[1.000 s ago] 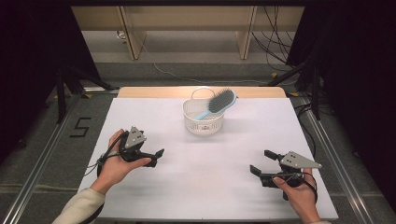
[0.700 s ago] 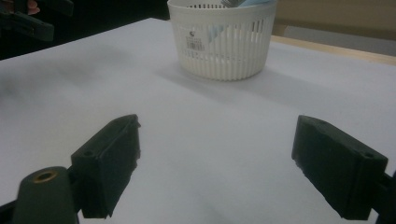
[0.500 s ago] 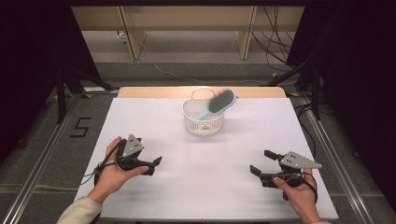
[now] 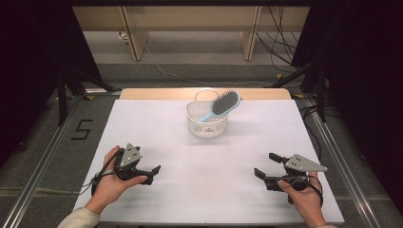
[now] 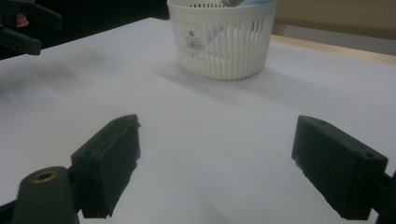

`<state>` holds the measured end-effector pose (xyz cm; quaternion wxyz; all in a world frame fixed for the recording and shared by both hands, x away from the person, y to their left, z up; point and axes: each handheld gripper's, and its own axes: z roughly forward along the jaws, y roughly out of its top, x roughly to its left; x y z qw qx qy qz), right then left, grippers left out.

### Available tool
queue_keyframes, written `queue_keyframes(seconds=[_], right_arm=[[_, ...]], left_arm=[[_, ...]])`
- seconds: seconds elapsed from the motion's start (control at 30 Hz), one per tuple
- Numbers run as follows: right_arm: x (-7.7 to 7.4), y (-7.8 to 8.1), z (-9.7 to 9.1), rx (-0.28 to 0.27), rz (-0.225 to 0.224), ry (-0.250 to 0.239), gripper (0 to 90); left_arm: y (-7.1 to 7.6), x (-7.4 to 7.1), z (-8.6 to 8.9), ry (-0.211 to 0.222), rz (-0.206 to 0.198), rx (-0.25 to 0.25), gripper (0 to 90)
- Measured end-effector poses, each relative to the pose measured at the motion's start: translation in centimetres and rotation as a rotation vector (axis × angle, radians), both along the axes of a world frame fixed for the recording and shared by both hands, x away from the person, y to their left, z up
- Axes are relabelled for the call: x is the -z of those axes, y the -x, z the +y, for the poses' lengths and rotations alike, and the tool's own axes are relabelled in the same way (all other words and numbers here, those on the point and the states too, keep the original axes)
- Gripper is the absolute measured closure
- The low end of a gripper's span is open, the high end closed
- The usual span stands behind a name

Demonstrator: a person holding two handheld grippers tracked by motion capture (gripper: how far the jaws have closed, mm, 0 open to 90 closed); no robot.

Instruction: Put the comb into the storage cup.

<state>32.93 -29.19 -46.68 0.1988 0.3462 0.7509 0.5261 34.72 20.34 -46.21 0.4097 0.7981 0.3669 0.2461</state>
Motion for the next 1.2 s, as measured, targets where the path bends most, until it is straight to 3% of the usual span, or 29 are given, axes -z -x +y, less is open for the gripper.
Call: queue_keyframes(seconds=[0.5,1.2], right_arm=[[0.0,0.0,0.0,-0.001,-0.002,0.002,15.9],[0.0,0.1,0.1,-0.006,-0.003,0.007,15.9]], left_arm=[[0.8,0.5,-0.3,0.014,-0.031,0.014,0.6],[1.2,0.9,-0.8,-0.029,-0.056,0.015,1.6]])
